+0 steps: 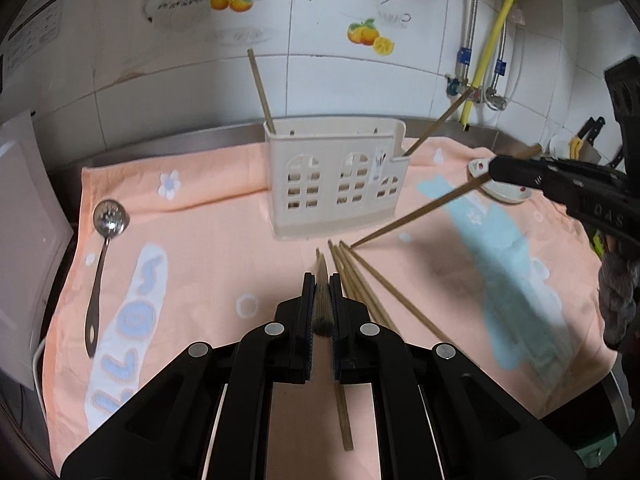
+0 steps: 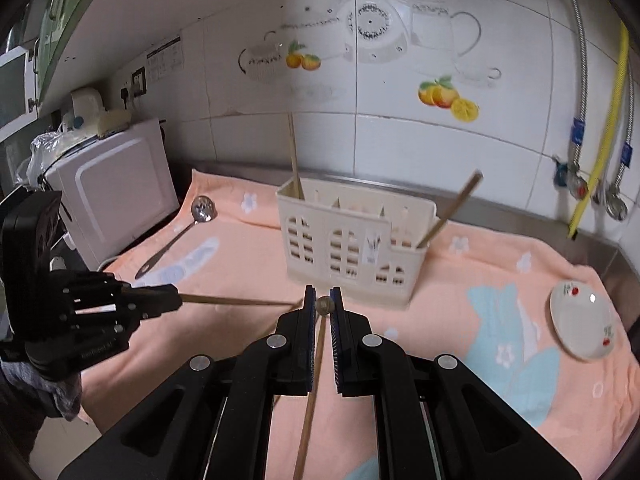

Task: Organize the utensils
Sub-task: 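Lift the chopstick with the right tool and carry it over the caddy, then open the right tool to drop the chopstick into the caddy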

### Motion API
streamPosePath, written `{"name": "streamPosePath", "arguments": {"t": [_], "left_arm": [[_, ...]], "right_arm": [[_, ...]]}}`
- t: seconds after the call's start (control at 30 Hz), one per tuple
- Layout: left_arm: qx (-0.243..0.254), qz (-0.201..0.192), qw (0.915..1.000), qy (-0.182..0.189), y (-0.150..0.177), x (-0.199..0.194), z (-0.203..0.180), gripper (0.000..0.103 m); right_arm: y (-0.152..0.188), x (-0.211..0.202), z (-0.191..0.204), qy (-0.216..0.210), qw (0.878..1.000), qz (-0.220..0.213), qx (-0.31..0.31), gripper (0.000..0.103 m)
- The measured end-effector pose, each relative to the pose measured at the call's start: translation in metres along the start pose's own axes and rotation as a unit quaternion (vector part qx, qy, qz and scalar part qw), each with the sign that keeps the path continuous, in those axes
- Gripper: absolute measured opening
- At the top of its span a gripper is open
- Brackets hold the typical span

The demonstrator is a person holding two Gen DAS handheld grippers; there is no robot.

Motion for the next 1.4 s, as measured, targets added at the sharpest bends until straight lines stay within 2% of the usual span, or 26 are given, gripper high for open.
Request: {"name": "streamPosePath", "arguments": {"t": [0.3, 0.5, 0.8, 0.97, 1.2, 1.4], "left_arm": [[0.021, 0.0, 0.9998, 0.005, -0.035, 0.003, 0.001, 0.006], [0.028, 0.004, 0.9996, 0.006, -0.045, 0.006, 0.003, 0.006], [0.05, -0.012, 0.9987, -0.004, -0.08, -0.002, 0.0, 0.006], [0.07, -0.035, 0.9969, -0.01, -0.111, -0.016, -0.007, 0.006], [0.1, -0.08, 0.9916, -0.015, -0.168, -0.035, -0.023, 0.006], [0.113, -0.111, 0.987, -0.025, -0.211, -0.037, -0.028, 0.006]], "right_arm": [[-0.076, -0.017, -0.033, 0.0, 1.0, -0.019, 0.0, 0.007], [-0.121, -0.039, -0.059, 0.008, 0.999, -0.041, 0.009, 0.007], [-0.168, -0.023, -0.084, 0.033, 0.997, -0.061, 0.033, 0.007], [-0.168, 0.011, -0.084, 0.052, 0.997, -0.049, 0.029, 0.007], [-0.135, 0.061, -0.074, 0.057, 0.998, -0.002, 0.011, 0.007], [-0.118, 0.071, -0.073, 0.059, 0.998, 0.011, 0.004, 0.007]]}}
Point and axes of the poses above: each gripper's, at about its wrist camera, not at the fingertips, and x roughly the way its jaws point, z to its left, y to its underside, the point moved 9 cm from there along x, roughly the way its jaws point, and after that the axes turned 10 degrees about y, right-handed, at the moved point
